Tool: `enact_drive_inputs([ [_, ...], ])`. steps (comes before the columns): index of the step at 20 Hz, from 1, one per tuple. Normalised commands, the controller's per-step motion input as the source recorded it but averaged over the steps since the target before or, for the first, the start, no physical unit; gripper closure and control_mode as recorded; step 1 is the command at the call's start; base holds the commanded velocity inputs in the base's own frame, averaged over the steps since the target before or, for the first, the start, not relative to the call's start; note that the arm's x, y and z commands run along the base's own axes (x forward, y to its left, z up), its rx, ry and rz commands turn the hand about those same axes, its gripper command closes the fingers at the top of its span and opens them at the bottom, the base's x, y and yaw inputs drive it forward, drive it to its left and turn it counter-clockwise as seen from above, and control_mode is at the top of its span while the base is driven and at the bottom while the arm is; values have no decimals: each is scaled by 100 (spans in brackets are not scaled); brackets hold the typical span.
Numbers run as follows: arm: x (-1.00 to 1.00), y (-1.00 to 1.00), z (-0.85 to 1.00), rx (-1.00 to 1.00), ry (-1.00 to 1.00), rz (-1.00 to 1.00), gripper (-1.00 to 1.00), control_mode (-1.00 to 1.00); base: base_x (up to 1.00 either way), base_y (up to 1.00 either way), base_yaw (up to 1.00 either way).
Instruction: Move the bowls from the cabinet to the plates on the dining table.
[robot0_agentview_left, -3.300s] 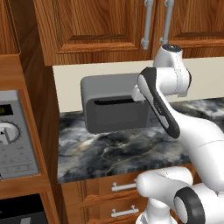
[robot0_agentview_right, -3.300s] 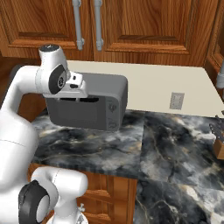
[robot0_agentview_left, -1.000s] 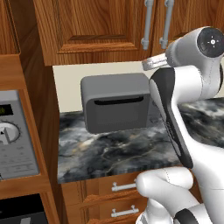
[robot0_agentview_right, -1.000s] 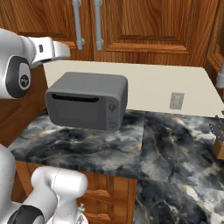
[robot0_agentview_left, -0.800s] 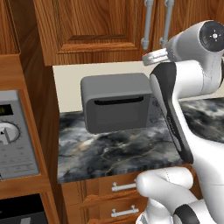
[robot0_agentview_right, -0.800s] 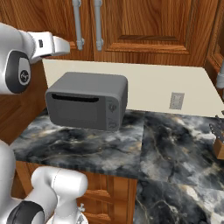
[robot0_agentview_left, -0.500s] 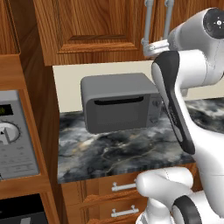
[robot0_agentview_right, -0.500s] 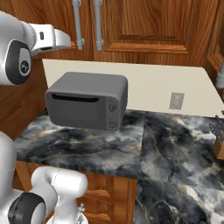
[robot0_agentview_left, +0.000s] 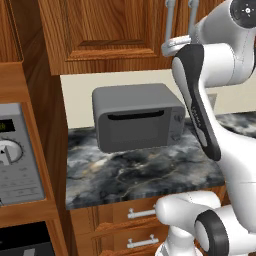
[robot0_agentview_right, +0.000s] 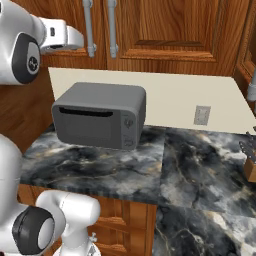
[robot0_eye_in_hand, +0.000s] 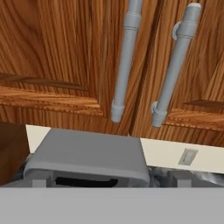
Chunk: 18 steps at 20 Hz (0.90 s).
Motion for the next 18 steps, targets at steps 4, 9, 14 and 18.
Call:
enact_drive_inputs([
  [4,31,0,0,1,0,0,-100,-100,0,0,0],
  [9,29,-1,0,1,0,0,-100,-100,0,0,0],
  [14,29,-3,0,2,0,0,-100,-100,0,0,0],
  [18,30,-3,0,2,0,0,-100,-100,0,0,0],
])
